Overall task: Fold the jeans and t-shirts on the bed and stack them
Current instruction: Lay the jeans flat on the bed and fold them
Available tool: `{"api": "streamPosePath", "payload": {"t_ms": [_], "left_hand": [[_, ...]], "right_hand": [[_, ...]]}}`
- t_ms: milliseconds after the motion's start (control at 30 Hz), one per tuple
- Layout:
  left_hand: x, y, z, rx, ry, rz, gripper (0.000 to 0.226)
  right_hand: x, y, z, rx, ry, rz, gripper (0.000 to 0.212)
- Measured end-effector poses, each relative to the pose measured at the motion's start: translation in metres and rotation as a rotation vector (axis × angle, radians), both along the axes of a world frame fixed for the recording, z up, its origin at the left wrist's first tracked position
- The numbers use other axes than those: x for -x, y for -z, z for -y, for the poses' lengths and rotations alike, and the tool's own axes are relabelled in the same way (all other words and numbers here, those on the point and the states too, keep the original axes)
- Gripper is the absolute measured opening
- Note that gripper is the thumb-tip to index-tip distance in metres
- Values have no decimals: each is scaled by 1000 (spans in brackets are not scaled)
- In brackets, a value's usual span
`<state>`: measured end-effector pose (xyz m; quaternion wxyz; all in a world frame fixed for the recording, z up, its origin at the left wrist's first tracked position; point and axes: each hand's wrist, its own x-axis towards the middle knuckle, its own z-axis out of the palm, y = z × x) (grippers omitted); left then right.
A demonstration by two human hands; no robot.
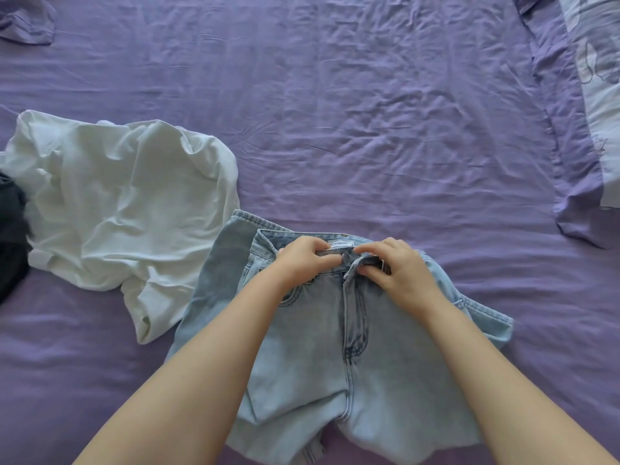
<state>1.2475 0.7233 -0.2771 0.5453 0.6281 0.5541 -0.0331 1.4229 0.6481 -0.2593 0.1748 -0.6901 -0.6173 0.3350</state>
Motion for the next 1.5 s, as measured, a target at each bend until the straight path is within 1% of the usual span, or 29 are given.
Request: {"api": "streamPosePath", "payload": {"t_ms": [100, 167, 200, 267, 333, 400, 500, 567, 667, 767, 867, 967, 1033, 1067, 1100, 1167, 1200, 1267, 1300, 1433, 1500], "left_hand": [[-4, -3, 1, 14, -31, 38, 44], [-5, -4, 3, 41, -60, 92, 48], [-5, -4, 4, 49, -70, 115, 46], [-6, -4, 5, 59, -88, 146, 36], [-7, -7, 6, 66, -117, 160, 26], [-8, -11, 6, 82, -146, 159, 23], [-8, -15, 10, 116, -114, 173, 25], [-8, -13, 13, 70, -90, 161, 27], [-7, -11, 17, -49, -77, 134, 28], [-5, -10, 18, -57, -82, 125, 26], [-5, -10, 21, -32, -100, 154, 28], [-7, -12, 25, 47, -190, 213, 28], [-6, -15, 27, 106, -246, 255, 21], [-6, -16, 27, 118, -243, 272, 15], [-5, -18, 27, 113, -217, 279, 12], [-7, -20, 25, 59, -131, 234, 16], [-9, -21, 23, -9, -50, 167, 22], [-13, -23, 20, -152, 141, 21, 35], [-15, -25, 18, -179, 182, -5, 36], [-14, -31, 16, -134, 164, 42, 14], [-13, -34, 13, -147, 213, 45, 12]], "right_hand": [[9, 0, -2, 0, -31, 4, 18], [14, 1, -3, -12, -38, 13, 15], [16, 1, -3, -22, -30, 15, 14], [19, 2, -4, -33, -4, 4, 12], [21, 3, -4, -22, 45, -27, 13], [20, 3, -3, -8, 100, -79, 16], [19, 3, -2, -2, 125, -115, 16], [18, 3, -2, 18, 127, -123, 17], [16, 1, -2, 59, 116, -166, 23], [14, -2, 0, 95, 71, -190, 29], [12, -4, 0, 102, 32, -151, 34], [12, -5, 1, 103, 36, -144, 34], [10, -5, 2, 119, 59, -181, 33], [9, -5, 2, 143, 81, -236, 31], [7, -7, 2, 171, 105, -306, 29], [3, -10, 2, 203, 142, -411, 28], [0, -11, 1, 202, 142, -417, 28], [-4, -13, -2, 190, 97, -365, 26], [-5, -15, -3, 187, 63, -335, 24], [-8, -16, -6, 192, -2, -290, 16], [-10, -16, -7, 210, 46, -373, 17]]}}
